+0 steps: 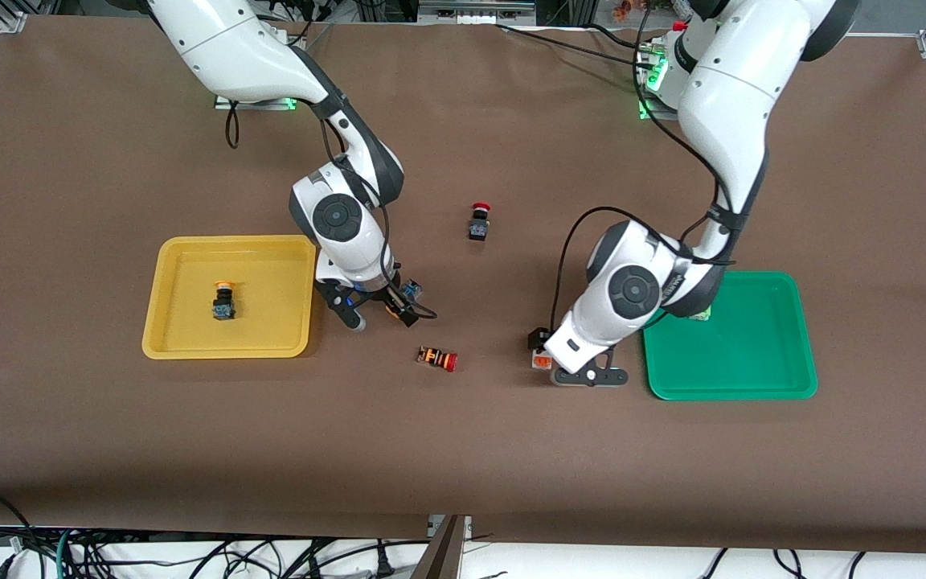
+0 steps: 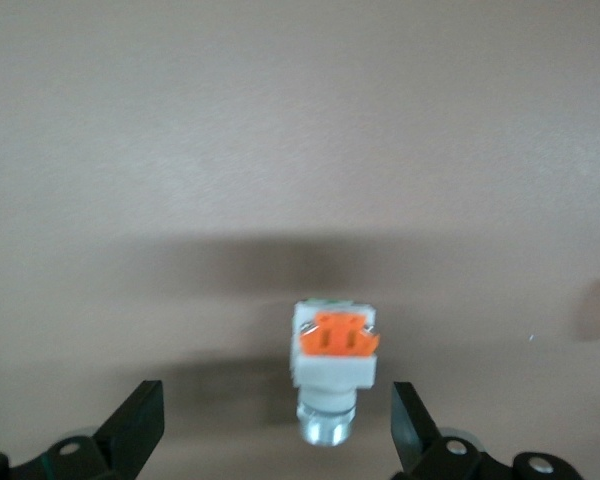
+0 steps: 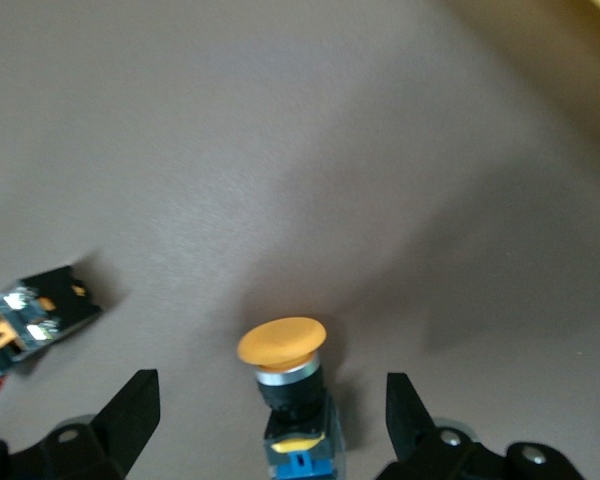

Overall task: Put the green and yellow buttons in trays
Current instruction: 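Place the blue button in the yellow tray while the left gripper places the switch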

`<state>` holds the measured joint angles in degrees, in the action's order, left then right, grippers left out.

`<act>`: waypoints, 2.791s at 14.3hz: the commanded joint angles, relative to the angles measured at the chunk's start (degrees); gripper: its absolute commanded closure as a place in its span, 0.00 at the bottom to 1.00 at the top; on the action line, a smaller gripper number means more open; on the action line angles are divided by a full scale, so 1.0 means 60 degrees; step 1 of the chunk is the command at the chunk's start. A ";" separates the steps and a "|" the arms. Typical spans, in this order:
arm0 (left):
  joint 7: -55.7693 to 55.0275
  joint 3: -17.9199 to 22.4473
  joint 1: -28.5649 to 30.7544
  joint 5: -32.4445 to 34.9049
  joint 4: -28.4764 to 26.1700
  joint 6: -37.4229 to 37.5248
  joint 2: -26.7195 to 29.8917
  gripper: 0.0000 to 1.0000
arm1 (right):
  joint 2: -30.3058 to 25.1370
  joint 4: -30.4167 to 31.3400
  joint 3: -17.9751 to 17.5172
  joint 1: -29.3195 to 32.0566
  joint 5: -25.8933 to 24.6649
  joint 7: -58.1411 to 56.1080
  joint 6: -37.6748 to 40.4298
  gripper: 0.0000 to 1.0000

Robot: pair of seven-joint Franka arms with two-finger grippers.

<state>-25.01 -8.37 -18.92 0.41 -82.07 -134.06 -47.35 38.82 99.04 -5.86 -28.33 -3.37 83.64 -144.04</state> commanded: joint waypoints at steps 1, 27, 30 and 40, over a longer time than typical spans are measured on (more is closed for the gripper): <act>-0.0299 0.0164 -0.0302 0.0268 0.0363 -0.0390 -0.0428 0.00 | 0.0370 -0.0232 0.0186 -0.0302 -0.0142 0.0618 -0.0352 0.00; 0.7768 0.0940 0.2903 0.1144 0.0012 0.4399 0.1405 0.93 | -0.1811 0.0441 0.0303 0.3034 0.0720 -0.8615 0.2737 1.00; 0.8196 0.0926 0.3284 0.1308 -0.0716 0.3570 0.1124 0.91 | -0.1973 0.1273 0.0318 0.3622 0.0810 -1.0011 0.2155 1.00; 0.7260 0.0721 0.2890 0.1162 -0.0751 0.4542 0.3347 0.00 | -0.2148 0.2802 0.0318 0.3653 0.0796 -1.0234 -0.0062 0.00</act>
<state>20.62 -3.92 -1.06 6.83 -86.15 -111.06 -33.15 28.42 115.59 -3.72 -6.80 0.28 23.93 -144.95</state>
